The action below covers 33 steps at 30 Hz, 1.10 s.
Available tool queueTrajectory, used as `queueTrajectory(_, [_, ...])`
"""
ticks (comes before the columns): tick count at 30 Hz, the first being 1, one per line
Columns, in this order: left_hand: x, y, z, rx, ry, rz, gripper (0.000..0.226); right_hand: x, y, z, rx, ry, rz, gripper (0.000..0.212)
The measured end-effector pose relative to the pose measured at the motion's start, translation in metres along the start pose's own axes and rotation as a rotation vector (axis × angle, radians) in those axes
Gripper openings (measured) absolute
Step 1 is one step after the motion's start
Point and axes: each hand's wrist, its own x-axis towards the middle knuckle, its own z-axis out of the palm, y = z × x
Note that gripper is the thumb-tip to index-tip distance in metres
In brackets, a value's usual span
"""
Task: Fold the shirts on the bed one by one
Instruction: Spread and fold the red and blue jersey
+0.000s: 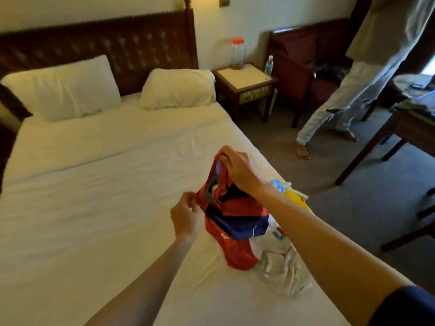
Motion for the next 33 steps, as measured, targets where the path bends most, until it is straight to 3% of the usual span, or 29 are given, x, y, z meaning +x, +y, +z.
queueTrajectory(6, [0.019,0.054,-0.178,-0.279,0.008,0.066,0.017,0.036,-0.189,-0.038,0.172,0.064,-0.103,0.018])
queueTrajectory(12, [0.032,0.102,-0.387,-0.335,0.052,0.207,0.015,0.054,-0.367,-0.080,0.168,0.188,-0.305,0.040])
queueTrajectory(15, [0.029,0.121,-0.485,-0.193,0.091,0.358,0.021,0.051,-0.431,-0.099,0.160,0.171,-0.384,0.048])
queueTrajectory(17, [0.022,0.128,-0.546,-0.059,0.037,0.448,0.041,0.045,-0.465,-0.110,0.118,0.141,-0.425,0.057])
queueTrajectory(22, [0.009,0.132,-0.665,0.446,-0.164,0.610,0.091,0.029,-0.535,-0.117,0.040,-0.059,-0.509,0.056])
queueTrajectory(25, [0.012,0.133,-0.704,0.562,-0.017,0.655,0.068,0.026,-0.564,-0.110,-0.112,-0.162,-0.532,0.063])
queueTrajectory(29, [0.004,0.131,-0.742,0.454,0.158,0.632,0.017,0.028,-0.583,-0.102,-0.179,-0.029,-0.601,0.035])
queueTrajectory(31, [0.000,0.129,-0.756,0.448,0.250,0.587,0.015,0.030,-0.588,-0.103,-0.106,0.075,-0.603,0.034])
queueTrajectory(33, [-0.002,0.128,-0.766,0.385,0.337,0.513,0.028,0.030,-0.593,-0.107,-0.034,0.123,-0.567,0.034])
